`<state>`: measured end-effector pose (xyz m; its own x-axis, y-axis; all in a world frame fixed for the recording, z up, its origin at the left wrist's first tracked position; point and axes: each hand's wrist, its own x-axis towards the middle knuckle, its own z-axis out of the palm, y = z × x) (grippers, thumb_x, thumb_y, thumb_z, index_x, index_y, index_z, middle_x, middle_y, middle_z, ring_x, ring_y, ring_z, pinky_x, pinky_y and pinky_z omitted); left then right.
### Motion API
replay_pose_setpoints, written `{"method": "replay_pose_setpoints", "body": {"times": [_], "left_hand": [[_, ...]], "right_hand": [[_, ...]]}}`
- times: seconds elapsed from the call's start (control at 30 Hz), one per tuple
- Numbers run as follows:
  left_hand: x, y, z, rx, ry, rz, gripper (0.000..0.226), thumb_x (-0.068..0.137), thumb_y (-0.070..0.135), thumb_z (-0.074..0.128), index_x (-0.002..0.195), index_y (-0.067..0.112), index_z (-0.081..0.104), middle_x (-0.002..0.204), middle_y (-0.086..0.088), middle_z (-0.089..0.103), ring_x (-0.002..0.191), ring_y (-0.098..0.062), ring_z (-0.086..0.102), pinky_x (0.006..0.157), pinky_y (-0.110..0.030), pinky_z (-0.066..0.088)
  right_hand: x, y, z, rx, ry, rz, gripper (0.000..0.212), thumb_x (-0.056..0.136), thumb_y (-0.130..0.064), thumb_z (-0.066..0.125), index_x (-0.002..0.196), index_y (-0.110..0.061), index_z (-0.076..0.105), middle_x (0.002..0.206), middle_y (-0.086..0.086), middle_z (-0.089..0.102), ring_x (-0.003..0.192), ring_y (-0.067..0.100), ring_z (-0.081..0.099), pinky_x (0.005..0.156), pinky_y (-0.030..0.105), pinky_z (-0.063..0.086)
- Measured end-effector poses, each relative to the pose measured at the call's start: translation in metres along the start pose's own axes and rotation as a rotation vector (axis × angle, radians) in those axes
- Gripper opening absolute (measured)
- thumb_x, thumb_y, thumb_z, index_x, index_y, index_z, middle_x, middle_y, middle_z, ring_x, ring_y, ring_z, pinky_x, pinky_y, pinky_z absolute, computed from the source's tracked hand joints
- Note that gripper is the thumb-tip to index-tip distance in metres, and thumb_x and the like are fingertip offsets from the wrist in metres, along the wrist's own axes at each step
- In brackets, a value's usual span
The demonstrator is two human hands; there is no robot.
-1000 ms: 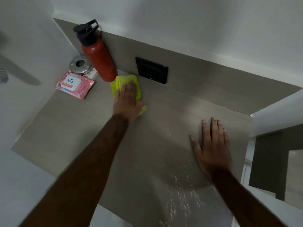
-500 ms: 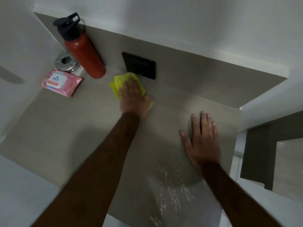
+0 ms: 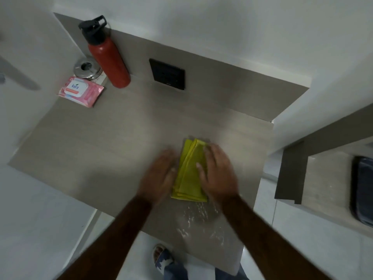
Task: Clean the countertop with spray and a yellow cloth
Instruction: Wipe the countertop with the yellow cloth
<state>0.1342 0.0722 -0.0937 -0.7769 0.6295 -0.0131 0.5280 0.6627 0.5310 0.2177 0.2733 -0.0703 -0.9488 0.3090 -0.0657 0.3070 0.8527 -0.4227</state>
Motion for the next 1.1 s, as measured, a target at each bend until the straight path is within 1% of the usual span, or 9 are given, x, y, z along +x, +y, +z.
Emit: {"method": "replay_pose_setpoints", "body": {"times": [0.07,0.1,0.2,0.3,0.5,0.6,0.87,1.0,1.1], "left_hand": [[-0.011,-0.041,-0.023,0.096,0.068,-0.213,0.066,0.098,0.04,0.031,0.152,0.003,0.04,0.163,-0.012,0.032,0.152,-0.029,0.029,0.126,-0.044,0.023],[-0.015,-0.058,-0.031,0.2,0.06,-0.239,0.068,0.098,0.042,0.03,0.153,0.003,0.036,0.164,-0.014,0.03,0.152,-0.032,0.029,0.125,-0.046,0.023],[-0.02,-0.085,-0.034,0.415,0.027,-0.227,0.07,0.101,0.048,0.03,0.157,0.008,0.025,0.166,-0.012,0.024,0.153,-0.029,0.025,0.124,-0.049,0.022],[-0.024,-0.09,-0.026,0.443,0.068,-0.201,0.07,0.102,0.05,0.03,0.159,0.01,0.02,0.167,-0.01,0.021,0.153,-0.028,0.023,0.125,-0.049,0.02],[-0.025,-0.093,-0.025,0.449,0.146,-0.154,0.068,0.103,0.046,0.037,0.157,0.007,0.027,0.166,-0.012,0.025,0.154,-0.028,0.024,0.126,-0.049,0.018],[-0.024,-0.09,-0.027,0.436,0.159,-0.143,0.066,0.103,0.044,0.038,0.156,0.006,0.03,0.165,-0.013,0.028,0.153,-0.029,0.026,0.125,-0.049,0.019],[-0.027,-0.082,-0.032,0.404,0.143,-0.175,0.062,0.101,0.037,0.039,0.153,0.005,0.036,0.163,-0.015,0.032,0.15,-0.031,0.033,0.124,-0.051,0.022],[-0.024,-0.08,-0.034,0.387,0.131,-0.199,0.064,0.1,0.038,0.035,0.153,0.004,0.035,0.163,-0.016,0.031,0.151,-0.032,0.031,0.124,-0.051,0.021],[-0.024,-0.081,-0.033,0.409,0.136,-0.195,0.064,0.1,0.039,0.034,0.153,0.003,0.035,0.163,-0.016,0.032,0.151,-0.032,0.03,0.124,-0.051,0.021]], "right_hand": [[-0.004,-0.026,0.022,-0.072,-0.017,0.057,0.08,0.103,-0.055,0.046,0.157,0.002,0.039,0.168,0.027,0.031,0.158,0.043,0.027,0.131,0.051,0.023],[-0.004,-0.035,0.031,-0.107,-0.024,0.09,0.087,0.102,-0.06,0.043,0.159,0.005,0.033,0.169,0.029,0.024,0.16,0.044,0.021,0.132,0.052,0.017],[0.01,-0.05,0.049,-0.164,0.021,0.135,0.093,0.101,-0.064,0.04,0.159,0.008,0.029,0.168,0.035,0.019,0.159,0.048,0.017,0.132,0.056,0.014],[0.051,-0.051,0.049,-0.167,-0.004,0.099,0.092,0.102,-0.064,0.037,0.161,0.005,0.026,0.169,0.034,0.017,0.16,0.047,0.015,0.131,0.055,0.01],[0.133,-0.079,0.056,-0.239,-0.01,0.022,0.081,0.107,-0.055,0.03,0.165,0.001,0.016,0.175,0.023,0.009,0.163,0.037,0.007,0.134,0.048,0.002],[0.104,-0.091,0.063,-0.183,0.009,0.1,0.089,0.104,-0.062,0.029,0.166,-0.001,0.012,0.175,0.023,0.004,0.164,0.038,0.004,0.133,0.049,0.004],[-0.099,-0.083,0.078,-0.229,-0.055,-0.047,0.086,0.103,-0.059,0.039,0.165,-0.003,0.017,0.175,0.02,0.008,0.164,0.034,0.005,0.132,0.05,0.01],[-0.152,-0.042,0.063,-0.272,-0.025,0.118,0.083,0.106,-0.061,0.034,0.165,-0.004,0.02,0.175,0.018,0.013,0.164,0.033,0.011,0.131,0.05,0.018],[-0.118,-0.02,0.05,-0.274,0.019,0.244,0.081,0.106,-0.057,0.037,0.163,0.0,0.026,0.173,0.022,0.018,0.162,0.038,0.017,0.129,0.054,0.024]]}}
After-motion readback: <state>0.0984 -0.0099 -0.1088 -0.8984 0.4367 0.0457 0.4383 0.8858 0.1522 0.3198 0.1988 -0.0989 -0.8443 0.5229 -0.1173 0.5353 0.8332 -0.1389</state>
